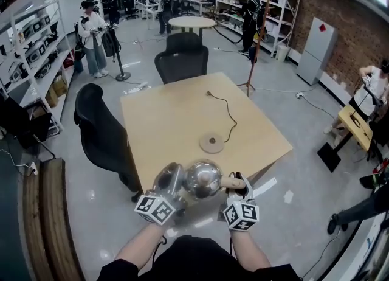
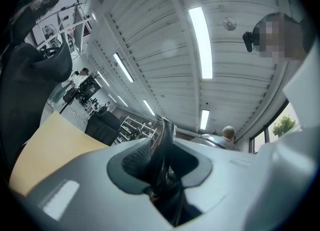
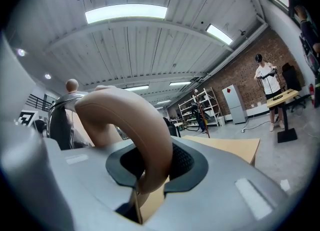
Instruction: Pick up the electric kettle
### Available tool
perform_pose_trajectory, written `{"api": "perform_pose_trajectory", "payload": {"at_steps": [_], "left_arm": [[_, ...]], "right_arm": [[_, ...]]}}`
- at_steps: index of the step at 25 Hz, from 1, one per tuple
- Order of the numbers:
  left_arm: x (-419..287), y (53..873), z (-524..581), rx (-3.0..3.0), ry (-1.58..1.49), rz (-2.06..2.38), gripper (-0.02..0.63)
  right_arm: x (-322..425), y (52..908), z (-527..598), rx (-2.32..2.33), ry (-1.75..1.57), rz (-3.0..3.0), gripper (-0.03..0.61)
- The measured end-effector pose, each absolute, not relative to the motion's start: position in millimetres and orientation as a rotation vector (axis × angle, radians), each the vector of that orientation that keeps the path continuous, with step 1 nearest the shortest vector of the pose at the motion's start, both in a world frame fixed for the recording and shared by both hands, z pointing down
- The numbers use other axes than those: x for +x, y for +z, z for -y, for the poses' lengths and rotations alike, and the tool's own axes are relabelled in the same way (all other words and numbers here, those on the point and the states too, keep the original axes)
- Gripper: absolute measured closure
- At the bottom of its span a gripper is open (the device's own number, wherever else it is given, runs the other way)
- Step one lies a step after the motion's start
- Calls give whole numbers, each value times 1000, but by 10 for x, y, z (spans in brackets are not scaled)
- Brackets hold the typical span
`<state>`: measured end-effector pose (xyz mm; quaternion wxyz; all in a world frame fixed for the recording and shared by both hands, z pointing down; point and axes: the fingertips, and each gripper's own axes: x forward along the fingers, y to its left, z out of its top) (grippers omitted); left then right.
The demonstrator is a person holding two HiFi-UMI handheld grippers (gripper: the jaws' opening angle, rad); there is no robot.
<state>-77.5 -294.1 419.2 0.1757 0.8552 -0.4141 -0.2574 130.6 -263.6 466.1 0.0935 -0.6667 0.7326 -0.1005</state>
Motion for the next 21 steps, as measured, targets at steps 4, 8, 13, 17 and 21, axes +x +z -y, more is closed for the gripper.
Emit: {"api": "perform_pose_trajectory", "payload": {"at_steps": [4,8,13,17,21], "left_arm": [[-799,4217,2954,2433,-727,1184,523],[-755,4262,2962,2419,-723,1180,522],[-746,4278,2966,2417,-728,1188,523],[-760,4271,2966,2415,-726,1205,522],[-742,4279,2978,2420,-725,1198,523]], "right_arm": [[1292,4650,2668,-1968,-293,-2185,503],[1334,4661,2696,-1965,-301,-2198,503],[1343,4677,2733,-1952,-305,-2215,503],[1340,4671,2765,-1942,-306,-2230,503],[1356,4652,2790,-1939,-300,-2236,503]]}}
